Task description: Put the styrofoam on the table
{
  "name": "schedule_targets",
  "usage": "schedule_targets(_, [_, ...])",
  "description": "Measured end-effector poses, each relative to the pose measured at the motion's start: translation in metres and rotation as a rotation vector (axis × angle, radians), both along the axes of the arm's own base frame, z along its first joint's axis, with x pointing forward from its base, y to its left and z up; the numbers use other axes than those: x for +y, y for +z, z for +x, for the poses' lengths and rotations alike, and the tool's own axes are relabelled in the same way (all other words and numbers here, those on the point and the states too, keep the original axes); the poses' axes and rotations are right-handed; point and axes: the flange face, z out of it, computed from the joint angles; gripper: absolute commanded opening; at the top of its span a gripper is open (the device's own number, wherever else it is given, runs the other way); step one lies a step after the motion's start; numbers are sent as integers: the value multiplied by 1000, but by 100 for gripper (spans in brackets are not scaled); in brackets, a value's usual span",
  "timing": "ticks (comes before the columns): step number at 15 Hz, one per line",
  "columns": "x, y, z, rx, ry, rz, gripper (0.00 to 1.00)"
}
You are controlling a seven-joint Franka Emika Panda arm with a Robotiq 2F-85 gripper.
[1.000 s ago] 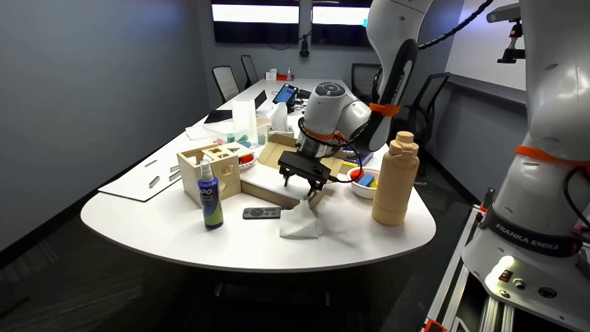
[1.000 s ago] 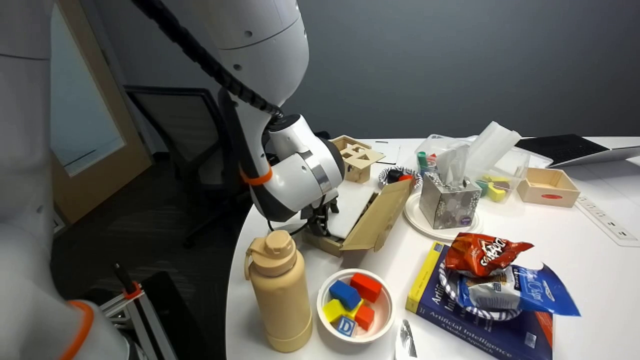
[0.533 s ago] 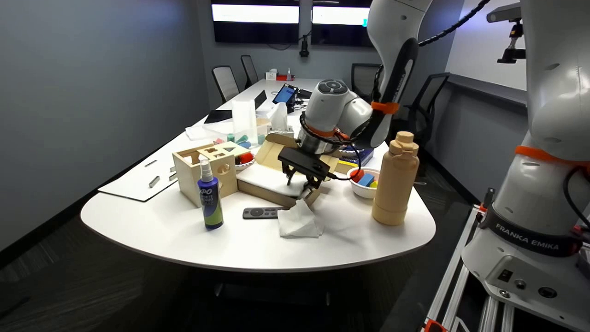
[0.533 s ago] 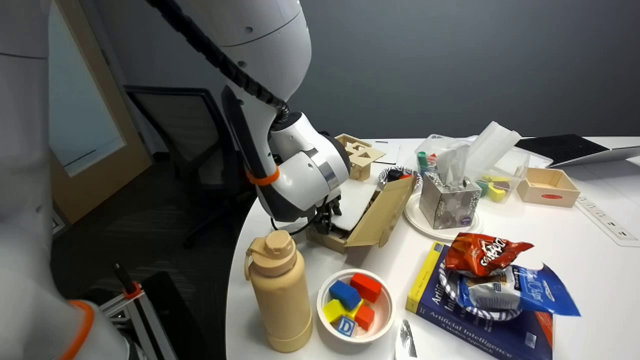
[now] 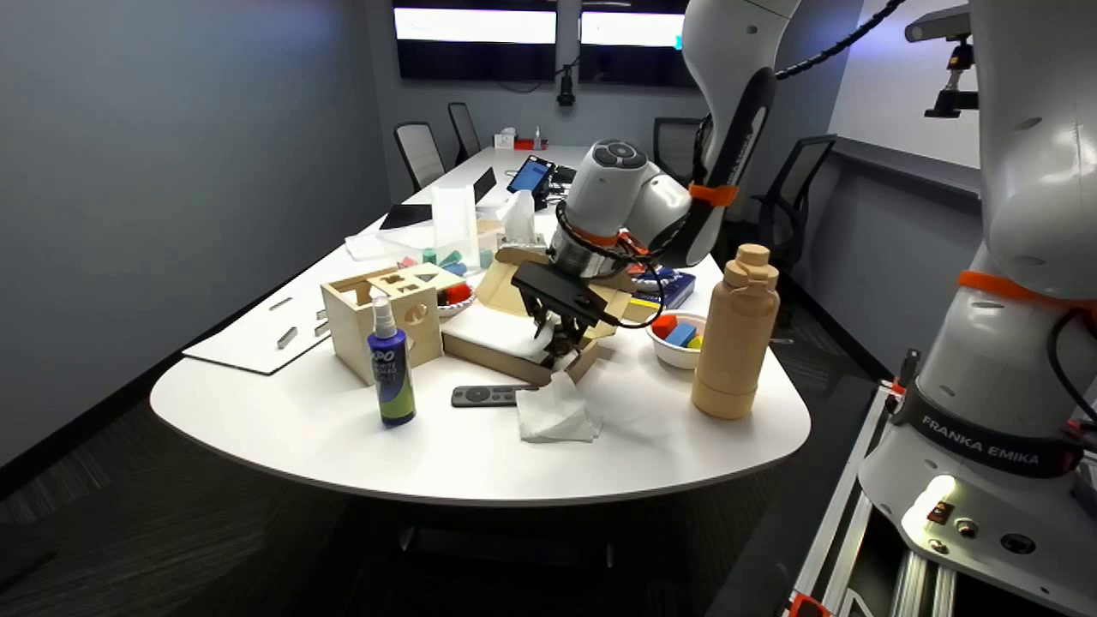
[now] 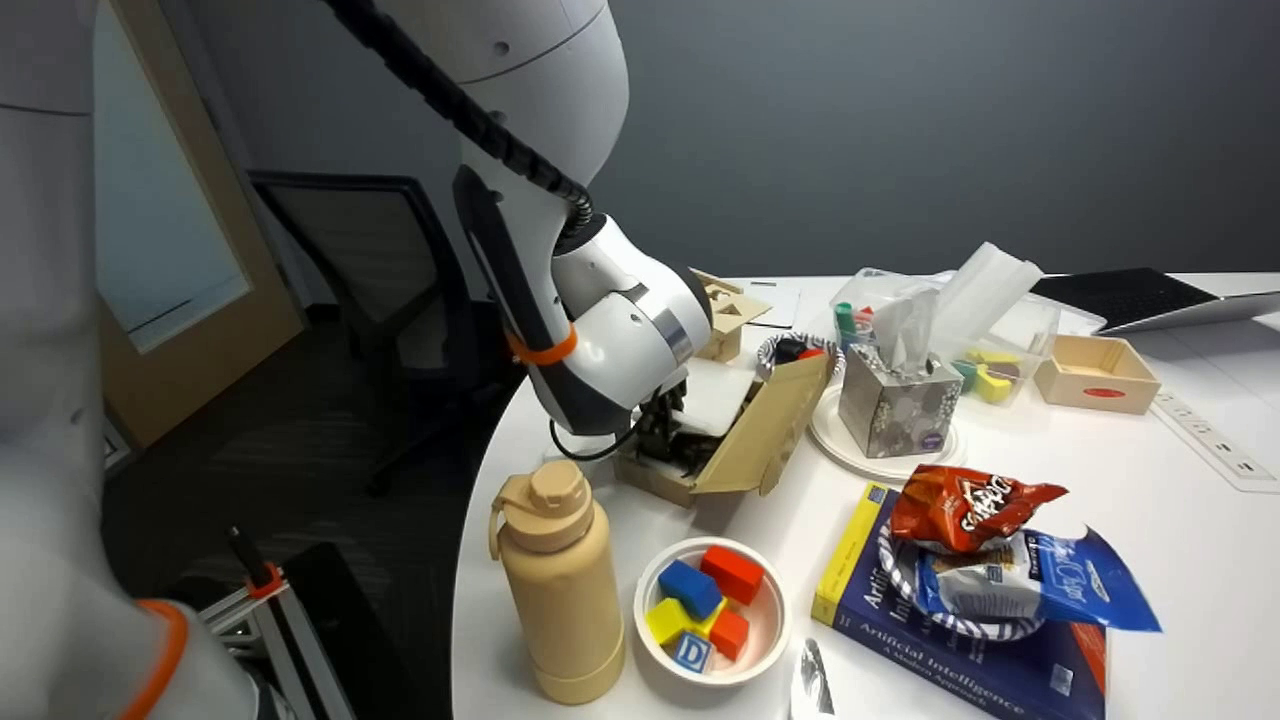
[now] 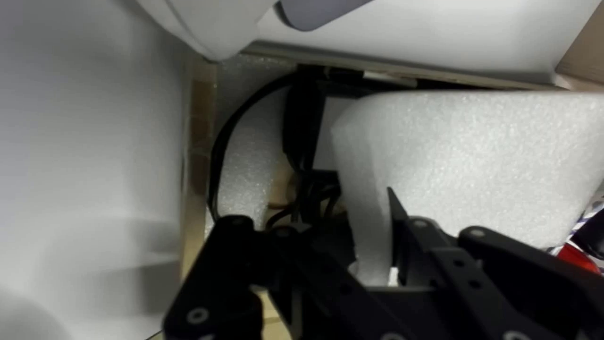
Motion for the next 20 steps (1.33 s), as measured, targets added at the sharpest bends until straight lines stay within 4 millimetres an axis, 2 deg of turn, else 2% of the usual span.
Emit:
schedule_targets(3, [0, 9, 2, -20, 2, -2, 2])
schedule_targets(7, [4, 34, 1, -63, 25, -12, 2])
schedule_targets(13, [11, 86, -8, -154, 62, -40, 2])
schedule_targets(20, [25, 150, -28, -269, 118, -55, 2])
